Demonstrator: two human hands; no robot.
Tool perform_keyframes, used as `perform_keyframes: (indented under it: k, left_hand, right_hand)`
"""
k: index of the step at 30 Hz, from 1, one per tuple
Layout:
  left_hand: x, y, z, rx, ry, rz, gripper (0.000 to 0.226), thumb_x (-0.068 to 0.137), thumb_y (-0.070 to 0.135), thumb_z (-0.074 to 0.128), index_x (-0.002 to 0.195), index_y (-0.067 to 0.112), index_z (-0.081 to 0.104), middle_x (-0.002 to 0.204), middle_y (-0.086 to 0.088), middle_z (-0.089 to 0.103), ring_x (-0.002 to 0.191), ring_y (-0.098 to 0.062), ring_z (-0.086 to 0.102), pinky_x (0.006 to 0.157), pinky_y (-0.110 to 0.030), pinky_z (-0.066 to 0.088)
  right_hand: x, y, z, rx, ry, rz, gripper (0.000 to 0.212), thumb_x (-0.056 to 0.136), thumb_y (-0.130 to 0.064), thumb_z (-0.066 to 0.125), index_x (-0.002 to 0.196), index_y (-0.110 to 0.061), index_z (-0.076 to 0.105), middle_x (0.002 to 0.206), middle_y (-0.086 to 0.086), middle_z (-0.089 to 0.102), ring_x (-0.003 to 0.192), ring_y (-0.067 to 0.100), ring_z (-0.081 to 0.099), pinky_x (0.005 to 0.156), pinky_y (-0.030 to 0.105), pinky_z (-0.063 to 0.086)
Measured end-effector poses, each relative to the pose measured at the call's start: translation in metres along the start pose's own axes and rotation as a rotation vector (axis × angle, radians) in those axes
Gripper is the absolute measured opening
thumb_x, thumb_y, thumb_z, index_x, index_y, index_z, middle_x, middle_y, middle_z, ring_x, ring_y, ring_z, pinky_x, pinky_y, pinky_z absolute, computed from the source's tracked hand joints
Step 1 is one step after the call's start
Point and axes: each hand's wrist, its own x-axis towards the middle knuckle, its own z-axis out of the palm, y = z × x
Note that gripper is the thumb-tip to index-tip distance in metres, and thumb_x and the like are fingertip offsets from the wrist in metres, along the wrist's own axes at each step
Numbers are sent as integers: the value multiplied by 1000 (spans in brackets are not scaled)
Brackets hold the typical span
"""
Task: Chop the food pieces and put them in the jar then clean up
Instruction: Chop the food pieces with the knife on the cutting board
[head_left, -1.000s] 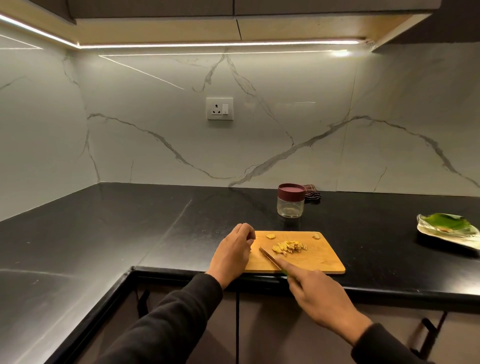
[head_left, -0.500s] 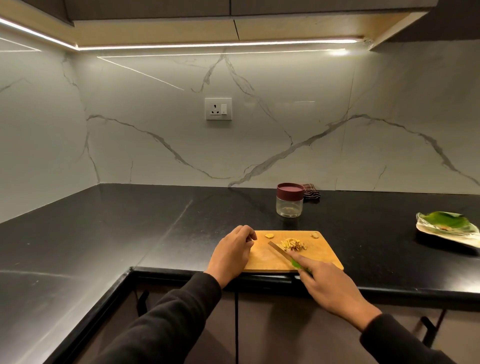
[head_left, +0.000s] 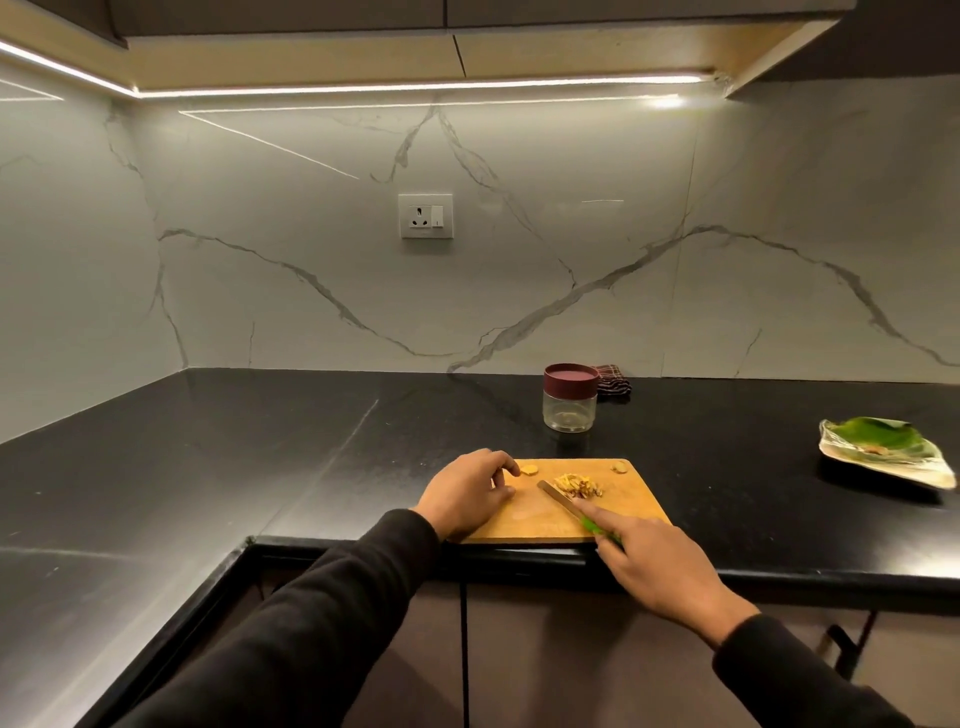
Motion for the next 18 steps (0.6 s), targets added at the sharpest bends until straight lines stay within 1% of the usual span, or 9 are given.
perform_keyframes:
  k: [1, 3, 5, 7, 9, 11, 12, 15, 18]
  left_hand:
    - [4, 1, 1, 34, -20, 12, 30, 98, 28, 61, 128, 30, 60, 119, 8, 56, 100, -8, 55, 93, -25, 51]
    - [13, 4, 4, 98, -38, 35, 32, 99, 30, 59, 130, 34, 58, 133, 7, 49, 117, -12, 51, 104, -34, 47]
    - [21, 8, 8, 192, -50, 53, 36, 101, 33, 54, 137, 35, 53, 143, 6, 46, 131, -18, 43, 112, -40, 38]
    - [27, 14, 9, 284, -96, 65, 43, 104, 35, 47, 146, 34, 44, 153, 6, 41, 141, -20, 36, 117, -45, 28]
    - [30, 17, 10, 306, -174, 67, 45, 107, 34, 39, 151, 31, 38, 159, 6, 35, 147, -20, 29, 120, -47, 22]
    - [29, 16, 14, 291, -212, 65, 44, 108, 33, 34, 152, 29, 38, 160, 6, 35, 149, -19, 27, 121, -47, 20]
    - [27, 15, 16, 273, -194, 61, 43, 108, 33, 33, 150, 27, 41, 158, 5, 38, 147, -19, 30, 121, -44, 22]
    - [22, 14, 21, 233, -56, 70, 37, 107, 31, 39, 141, 25, 54, 147, 3, 51, 135, -17, 46, 116, -36, 33]
    - [15, 10, 21, 226, 49, 122, 31, 105, 31, 47, 131, 26, 64, 136, 5, 59, 122, -15, 52, 104, -33, 43]
  right_hand:
    - [0, 0, 0, 1, 4, -3, 52, 106, -42, 38, 152, -58, 19, 89, -11, 61, 73, 4, 57, 59, 18, 41]
    - [-1, 0, 0, 5, 14, -11, 51, 106, -41, 38, 151, -58, 20, 89, -13, 58, 72, 3, 54, 57, 18, 38]
    - [-2, 0, 0, 10, 24, -18, 51, 106, -41, 38, 151, -58, 21, 90, -13, 57, 72, 2, 52, 58, 18, 36]
    - [-2, 0, 0, 3, 28, -17, 51, 106, -42, 37, 151, -59, 20, 92, -12, 58, 74, 3, 53, 62, 21, 40]
    - [-2, 1, 1, -12, 36, -15, 52, 106, -42, 37, 151, -60, 20, 98, -9, 63, 79, 6, 56, 68, 25, 46]
    - [-2, 1, 2, -19, 47, -16, 52, 105, -41, 37, 151, -59, 19, 97, -8, 64, 80, 8, 57, 72, 28, 50]
    - [-3, 1, 2, -19, 54, -17, 52, 106, -41, 37, 151, -58, 19, 95, -8, 64, 79, 7, 56, 72, 28, 51]
    - [-4, 0, 4, -18, 75, -16, 52, 106, -42, 36, 152, -58, 18, 91, -8, 62, 77, 7, 56, 71, 28, 52]
    - [-5, -2, 5, -9, 90, -13, 52, 106, -42, 35, 152, -58, 16, 89, -8, 61, 75, 7, 56, 69, 26, 51]
